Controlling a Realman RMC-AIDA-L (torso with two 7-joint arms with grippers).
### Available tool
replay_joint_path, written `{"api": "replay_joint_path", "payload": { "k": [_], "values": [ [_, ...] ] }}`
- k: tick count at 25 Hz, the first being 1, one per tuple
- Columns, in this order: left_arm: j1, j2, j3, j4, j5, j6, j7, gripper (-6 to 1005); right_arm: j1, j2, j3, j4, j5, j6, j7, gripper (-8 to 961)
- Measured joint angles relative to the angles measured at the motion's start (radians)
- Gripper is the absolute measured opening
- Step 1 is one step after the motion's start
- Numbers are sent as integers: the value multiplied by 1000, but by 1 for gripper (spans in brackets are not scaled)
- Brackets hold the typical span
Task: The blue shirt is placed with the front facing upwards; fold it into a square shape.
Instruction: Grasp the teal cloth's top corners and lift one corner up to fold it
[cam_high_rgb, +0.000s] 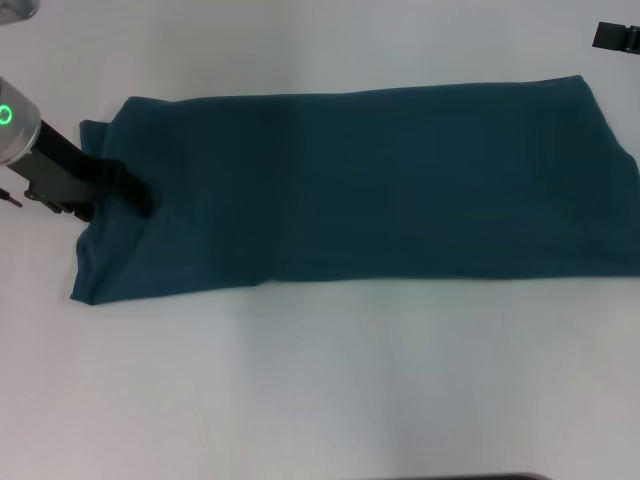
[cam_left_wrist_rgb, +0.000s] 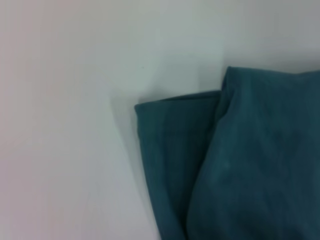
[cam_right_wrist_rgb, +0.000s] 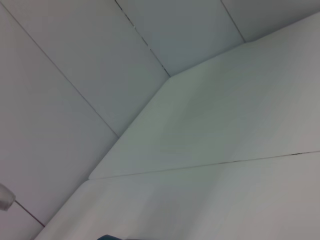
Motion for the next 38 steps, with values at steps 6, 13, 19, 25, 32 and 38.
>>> {"api": "replay_joint_path", "payload": {
  "k": [6, 13, 19, 25, 32, 38],
  "values": [
    [-5, -5, 2, 1, -1, 3, 6, 763, 0, -1, 0, 0, 0, -1, 0, 667],
    [-18, -17, 2, -3, -1, 4, 14, 746, 4, -1, 0, 0, 0, -2, 2, 667],
    [-33, -23, 2, -2, -2, 5, 19, 722, 5, -1, 0, 0, 0, -3, 1, 668],
    [-34, -26, 5, -7, -2, 3, 20, 697, 5, -1, 0, 0, 0, -3, 0, 668],
    [-34, -25, 9, -7, -2, -1, 23, 668, 6, -1, 0, 0, 0, -1, -1, 667],
    [-30, -20, 3, -6, -2, -18, 19, 643, 6, -1, 0, 0, 1, -2, -1, 668]
  ]
}}
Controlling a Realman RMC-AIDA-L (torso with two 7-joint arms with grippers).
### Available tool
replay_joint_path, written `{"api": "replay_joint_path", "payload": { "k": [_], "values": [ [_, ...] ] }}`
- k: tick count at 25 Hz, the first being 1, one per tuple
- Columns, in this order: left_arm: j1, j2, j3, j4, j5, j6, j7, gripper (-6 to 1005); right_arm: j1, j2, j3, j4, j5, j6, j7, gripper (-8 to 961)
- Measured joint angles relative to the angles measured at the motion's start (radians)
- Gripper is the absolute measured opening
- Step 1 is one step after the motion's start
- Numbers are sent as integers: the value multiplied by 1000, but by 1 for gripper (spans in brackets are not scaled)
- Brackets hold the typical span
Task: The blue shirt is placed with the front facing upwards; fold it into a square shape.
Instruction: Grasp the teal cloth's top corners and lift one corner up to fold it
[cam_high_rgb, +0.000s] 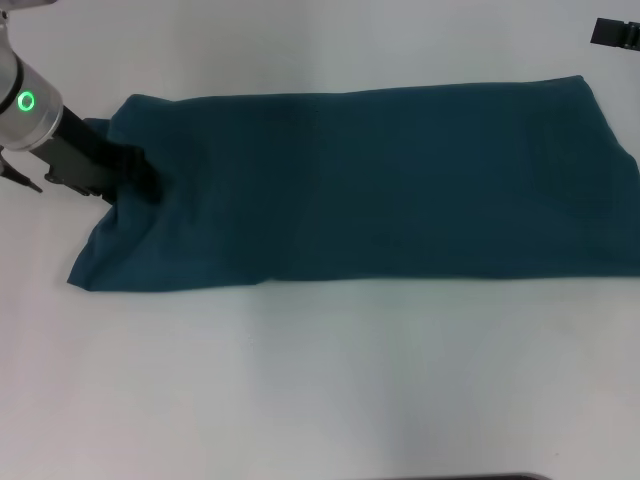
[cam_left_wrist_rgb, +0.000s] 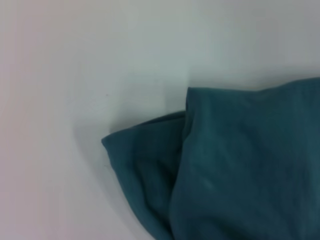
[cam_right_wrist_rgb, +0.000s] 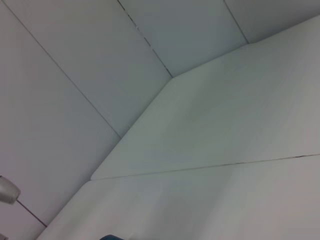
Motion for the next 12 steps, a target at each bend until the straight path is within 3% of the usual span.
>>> {"api": "replay_joint_path", "payload": {
  "k": [12],
  "values": [
    [4, 2, 0, 4, -1, -1, 1, 249, 2, 0, 0, 0, 1, 0, 2, 667]
  ]
}}
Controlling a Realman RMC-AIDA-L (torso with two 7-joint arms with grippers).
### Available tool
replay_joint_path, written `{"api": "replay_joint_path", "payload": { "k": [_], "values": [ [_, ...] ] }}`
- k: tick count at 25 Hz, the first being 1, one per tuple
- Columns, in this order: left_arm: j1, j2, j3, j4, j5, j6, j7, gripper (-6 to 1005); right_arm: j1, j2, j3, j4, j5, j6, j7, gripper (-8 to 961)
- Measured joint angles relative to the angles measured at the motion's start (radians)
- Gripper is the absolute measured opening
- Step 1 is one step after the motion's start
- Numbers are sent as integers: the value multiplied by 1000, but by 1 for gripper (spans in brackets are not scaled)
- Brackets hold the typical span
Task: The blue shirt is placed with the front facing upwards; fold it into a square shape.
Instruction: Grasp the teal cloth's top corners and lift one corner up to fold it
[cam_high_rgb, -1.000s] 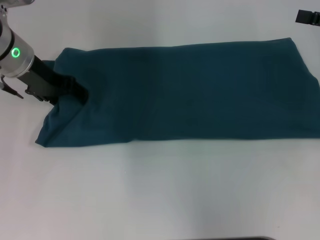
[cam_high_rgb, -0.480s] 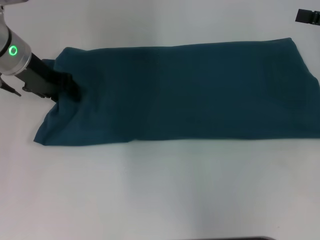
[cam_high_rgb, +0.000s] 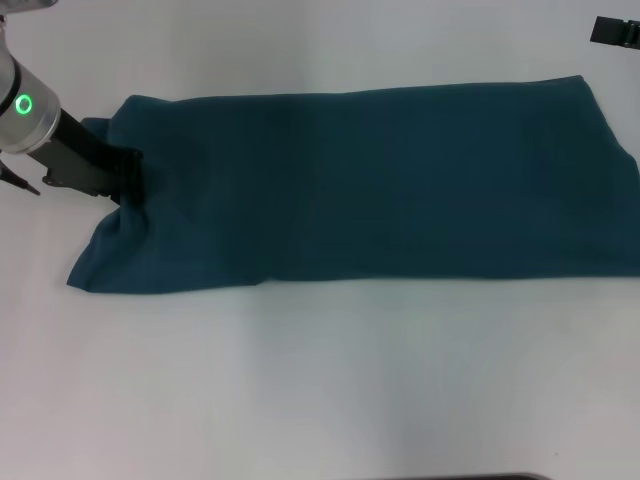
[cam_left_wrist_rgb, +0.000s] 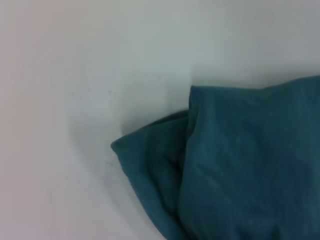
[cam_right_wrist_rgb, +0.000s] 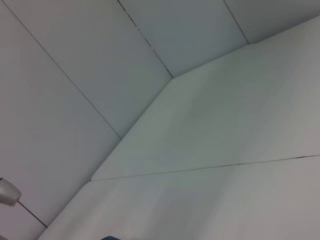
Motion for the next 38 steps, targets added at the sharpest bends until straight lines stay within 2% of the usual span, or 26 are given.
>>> {"api": "replay_joint_path", "payload": {
  "k": [2, 7, 15, 20, 38],
  "values": [
    [0, 0, 2, -2, 0, 0, 0, 173, 0, 0, 0, 0, 1, 0, 0, 667],
    [3, 4, 8, -13, 0, 17, 4, 100, 0, 1, 0, 0, 1, 0, -1, 667],
    [30, 7, 4, -111, 0, 94, 34, 99, -7, 13, 0, 0, 23, -1, -6, 668],
    [46, 18, 9, -137, -2, 118, 38, 99, -6, 15, -4, 5, 25, 7, -6, 668],
    [152, 141, 14, -238, 13, 251, 76, 99, 19, 39, -36, 12, 20, 14, -9, 668]
  ]
}}
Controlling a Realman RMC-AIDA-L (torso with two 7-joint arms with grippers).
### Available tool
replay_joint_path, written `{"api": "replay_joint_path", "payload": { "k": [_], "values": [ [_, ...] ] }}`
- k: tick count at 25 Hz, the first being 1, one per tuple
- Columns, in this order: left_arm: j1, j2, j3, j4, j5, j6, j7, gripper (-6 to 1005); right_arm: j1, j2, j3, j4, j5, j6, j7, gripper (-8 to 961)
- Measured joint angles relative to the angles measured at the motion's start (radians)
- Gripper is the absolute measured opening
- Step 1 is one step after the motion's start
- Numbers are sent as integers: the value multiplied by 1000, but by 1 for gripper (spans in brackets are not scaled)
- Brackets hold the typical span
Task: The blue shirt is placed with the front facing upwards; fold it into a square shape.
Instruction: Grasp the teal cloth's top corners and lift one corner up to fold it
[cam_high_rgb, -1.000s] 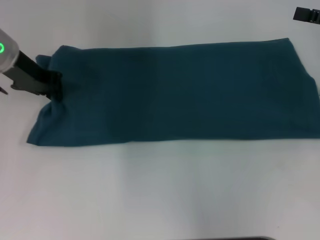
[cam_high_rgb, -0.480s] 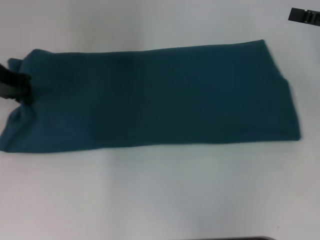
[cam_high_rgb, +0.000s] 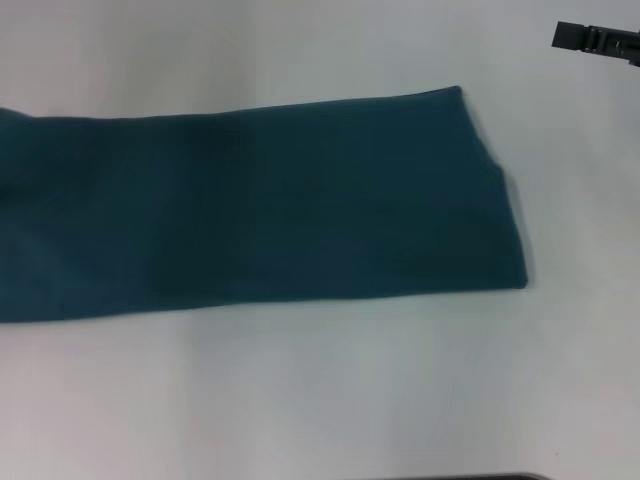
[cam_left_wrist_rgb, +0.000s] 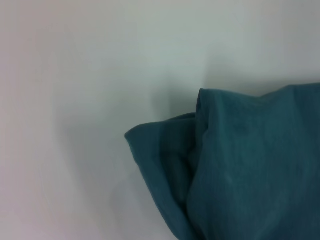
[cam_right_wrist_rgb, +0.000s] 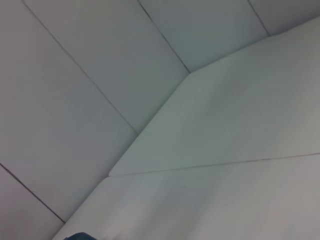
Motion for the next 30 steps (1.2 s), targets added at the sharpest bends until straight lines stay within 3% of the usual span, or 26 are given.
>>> {"api": "replay_joint_path", "payload": {
  "k": [6, 14, 24, 30],
  "values": [
    [13, 20, 11, -16, 3, 26, 9, 99, 8, 6, -8, 0, -1, 6, 0, 667],
    [4, -6, 15, -75, 3, 60, 17, 98, 22, 11, -58, 0, -1, 18, -1, 668],
    [1, -75, 24, -224, -11, 125, 20, 98, 32, 37, -176, 2, -1, 27, -80, 667],
    [2, -114, 24, -345, -80, 194, 26, 98, 32, 73, -198, 10, -2, 35, -161, 667]
  ]
}}
